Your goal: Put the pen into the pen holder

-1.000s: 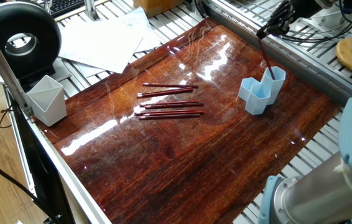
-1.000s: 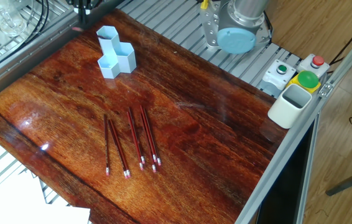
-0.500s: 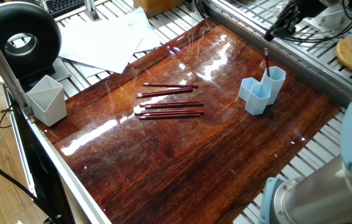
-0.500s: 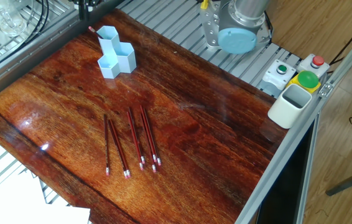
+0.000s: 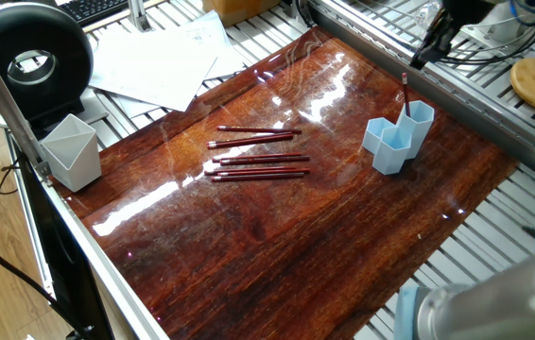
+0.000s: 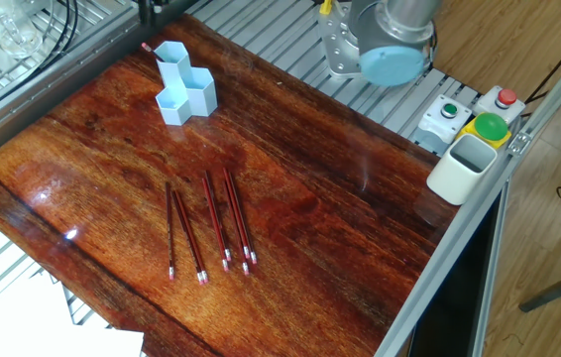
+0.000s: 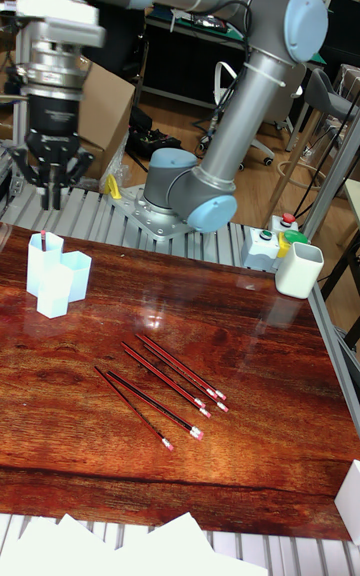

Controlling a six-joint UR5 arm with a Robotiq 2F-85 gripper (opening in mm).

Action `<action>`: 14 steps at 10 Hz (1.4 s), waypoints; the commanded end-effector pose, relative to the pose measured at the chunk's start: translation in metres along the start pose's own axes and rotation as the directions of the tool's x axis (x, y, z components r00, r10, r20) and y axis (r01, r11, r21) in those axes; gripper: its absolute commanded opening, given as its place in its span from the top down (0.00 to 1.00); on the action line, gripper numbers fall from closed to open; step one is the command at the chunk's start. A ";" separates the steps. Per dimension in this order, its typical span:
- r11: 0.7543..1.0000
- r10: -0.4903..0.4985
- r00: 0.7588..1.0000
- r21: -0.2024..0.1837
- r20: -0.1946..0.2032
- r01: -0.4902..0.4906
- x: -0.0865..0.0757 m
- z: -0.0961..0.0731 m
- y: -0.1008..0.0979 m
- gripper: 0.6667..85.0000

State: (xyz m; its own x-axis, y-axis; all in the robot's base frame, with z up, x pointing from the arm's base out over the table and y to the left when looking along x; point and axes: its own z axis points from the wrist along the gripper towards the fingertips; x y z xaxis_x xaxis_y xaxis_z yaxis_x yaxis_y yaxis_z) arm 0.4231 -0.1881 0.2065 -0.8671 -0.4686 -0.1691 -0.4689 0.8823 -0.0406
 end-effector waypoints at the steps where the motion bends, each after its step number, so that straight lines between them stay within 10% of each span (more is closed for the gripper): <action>1: 1.000 -0.006 0.989 0.014 -0.150 0.008 -0.030 -0.002 0.040 0.75; 7: 0.998 -0.060 0.973 -0.016 -0.222 0.058 -0.112 0.051 0.109 0.60; 10: 0.988 -0.147 0.917 -0.015 -0.370 0.152 -0.063 0.040 0.069 0.77; 12: 0.967 -0.249 0.853 -0.070 -0.459 0.245 0.022 0.007 0.031 0.72; 14: 0.962 -0.247 0.832 -0.024 -0.496 0.271 0.085 -0.012 -0.005 0.64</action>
State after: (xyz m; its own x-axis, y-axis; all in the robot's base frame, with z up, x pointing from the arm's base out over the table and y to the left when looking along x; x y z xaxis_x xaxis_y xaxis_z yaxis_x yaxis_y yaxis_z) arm 0.4020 -0.1714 0.1915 -0.7406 -0.6093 0.2833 -0.6486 0.7584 -0.0645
